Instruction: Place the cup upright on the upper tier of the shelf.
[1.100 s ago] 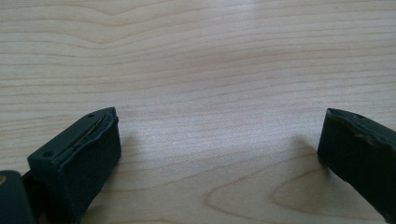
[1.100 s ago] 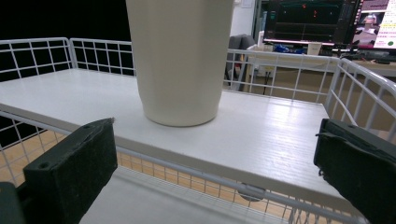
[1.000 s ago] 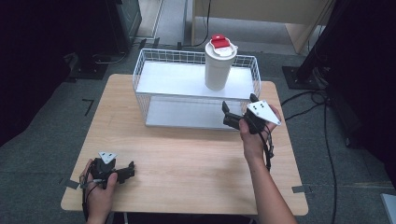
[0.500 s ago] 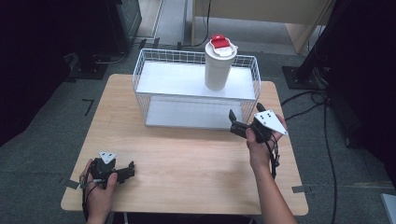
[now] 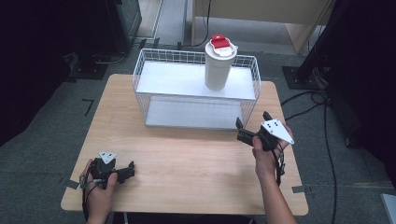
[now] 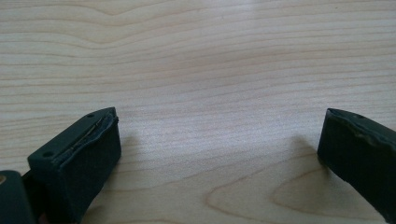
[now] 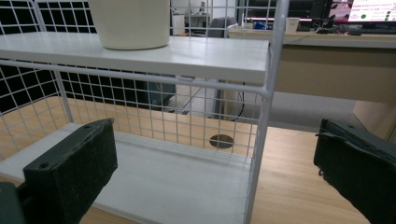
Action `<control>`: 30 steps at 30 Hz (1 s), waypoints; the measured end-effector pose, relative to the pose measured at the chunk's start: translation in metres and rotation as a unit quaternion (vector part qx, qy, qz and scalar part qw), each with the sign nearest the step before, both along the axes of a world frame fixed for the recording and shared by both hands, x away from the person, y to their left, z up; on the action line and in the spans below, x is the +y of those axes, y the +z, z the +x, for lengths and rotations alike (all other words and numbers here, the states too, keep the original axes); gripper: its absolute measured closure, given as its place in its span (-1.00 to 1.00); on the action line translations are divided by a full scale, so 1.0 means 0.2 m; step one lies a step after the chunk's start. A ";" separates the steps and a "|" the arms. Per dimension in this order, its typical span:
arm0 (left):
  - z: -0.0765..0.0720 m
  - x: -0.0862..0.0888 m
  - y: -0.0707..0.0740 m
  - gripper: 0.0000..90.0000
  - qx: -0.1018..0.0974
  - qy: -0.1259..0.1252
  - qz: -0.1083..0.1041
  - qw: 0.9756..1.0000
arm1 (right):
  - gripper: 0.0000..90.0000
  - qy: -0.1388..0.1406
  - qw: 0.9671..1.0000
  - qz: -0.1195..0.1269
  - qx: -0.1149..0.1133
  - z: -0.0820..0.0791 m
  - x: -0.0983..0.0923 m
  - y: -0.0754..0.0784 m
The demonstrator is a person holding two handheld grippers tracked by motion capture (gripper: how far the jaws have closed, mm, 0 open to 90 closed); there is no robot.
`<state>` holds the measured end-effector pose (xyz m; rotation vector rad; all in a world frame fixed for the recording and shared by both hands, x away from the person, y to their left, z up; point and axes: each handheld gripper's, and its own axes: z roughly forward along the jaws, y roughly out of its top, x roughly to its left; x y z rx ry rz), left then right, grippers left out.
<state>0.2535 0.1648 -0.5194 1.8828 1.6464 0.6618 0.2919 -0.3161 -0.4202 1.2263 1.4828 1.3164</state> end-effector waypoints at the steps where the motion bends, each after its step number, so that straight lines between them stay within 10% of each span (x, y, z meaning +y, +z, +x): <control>1: 0.00 0.00 0.00 -1.00 0.000 0.000 0.000 1.000 | -1.00 -0.001 1.000 -0.001 0.001 -0.01 -0.01 -0.01; 30: 0.00 0.00 0.00 -1.00 -0.001 0.001 -0.001 1.000 | -1.00 -0.037 0.998 0.000 0.048 -0.16 -0.19 -0.22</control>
